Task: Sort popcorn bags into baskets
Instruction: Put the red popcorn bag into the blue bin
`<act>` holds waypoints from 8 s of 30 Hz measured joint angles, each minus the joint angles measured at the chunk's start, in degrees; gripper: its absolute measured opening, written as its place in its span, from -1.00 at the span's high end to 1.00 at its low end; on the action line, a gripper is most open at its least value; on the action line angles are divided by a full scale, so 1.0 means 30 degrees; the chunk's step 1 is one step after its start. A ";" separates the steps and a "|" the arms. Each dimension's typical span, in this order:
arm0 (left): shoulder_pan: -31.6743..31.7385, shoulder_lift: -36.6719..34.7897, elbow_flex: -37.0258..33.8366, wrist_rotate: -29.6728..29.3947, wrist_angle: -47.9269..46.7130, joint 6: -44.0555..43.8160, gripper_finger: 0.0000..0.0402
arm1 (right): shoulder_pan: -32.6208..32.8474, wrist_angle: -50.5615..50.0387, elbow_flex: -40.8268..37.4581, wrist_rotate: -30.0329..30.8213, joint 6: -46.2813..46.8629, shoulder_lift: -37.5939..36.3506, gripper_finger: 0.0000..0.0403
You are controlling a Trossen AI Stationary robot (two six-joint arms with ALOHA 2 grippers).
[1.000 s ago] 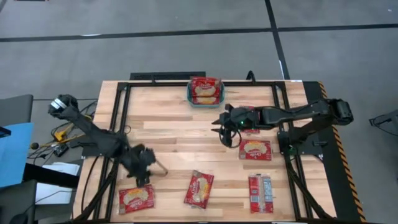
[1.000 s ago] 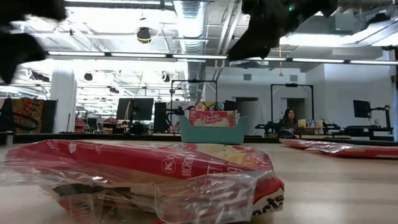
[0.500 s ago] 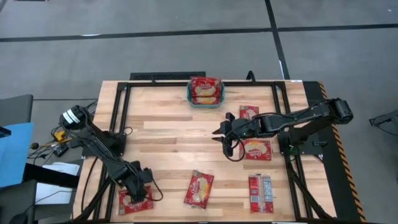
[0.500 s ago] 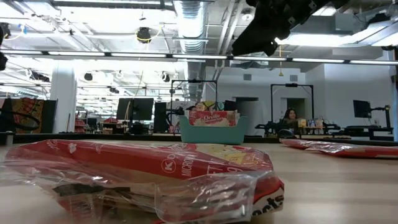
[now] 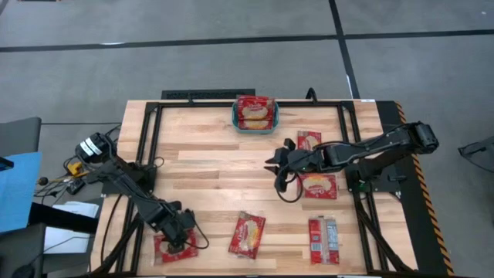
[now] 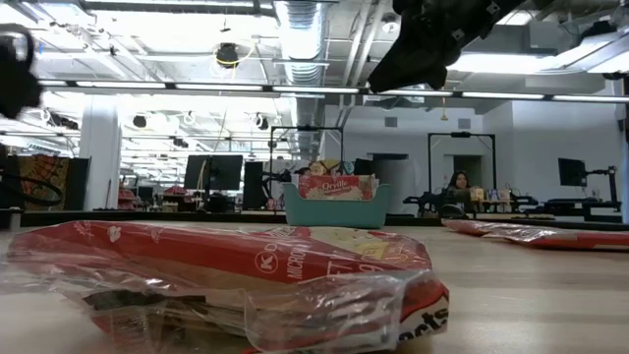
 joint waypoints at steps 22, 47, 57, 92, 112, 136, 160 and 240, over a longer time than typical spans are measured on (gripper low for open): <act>0.7096 -0.7214 -0.0157 -1.5208 0.1050 0.5832 1.00 | 0.1194 2.0032 -0.7235 0.1302 0.4235 0.4017 0.01; 2.1410 -0.2985 -0.0102 0.1788 0.3794 2.1546 -0.32 | 0.1137 2.5364 -0.7184 0.0442 0.6230 0.9369 -0.16; 2.3251 0.0072 -0.0007 0.1679 0.3577 2.3326 -0.28 | 0.0987 2.4852 -0.7184 0.0075 0.6198 0.9377 -0.14; 2.1837 -0.4424 -0.0138 0.2645 1.0508 1.9612 1.00 | -0.1497 1.8937 -0.2529 -0.0107 0.5897 1.1448 -0.42; 2.1169 -0.4478 -0.0080 0.1127 1.1299 1.9921 1.00 | -0.2021 1.5270 0.0940 -0.1188 0.5112 1.3964 0.89; 2.1216 -0.4489 -0.0051 0.1727 1.3263 2.2737 0.30 | -0.5904 -0.2089 0.0933 -0.6075 -0.6001 0.3006 0.94; 2.1159 -0.4300 -0.0066 0.5539 1.5959 2.3445 0.39 | -0.5727 -0.3571 0.2547 -0.7858 -1.0094 0.2856 0.94; 2.7974 0.6308 0.5071 0.4670 2.1666 2.2759 0.69 | -1.0982 0.1598 0.3038 -0.4277 -0.8596 0.7135 -0.24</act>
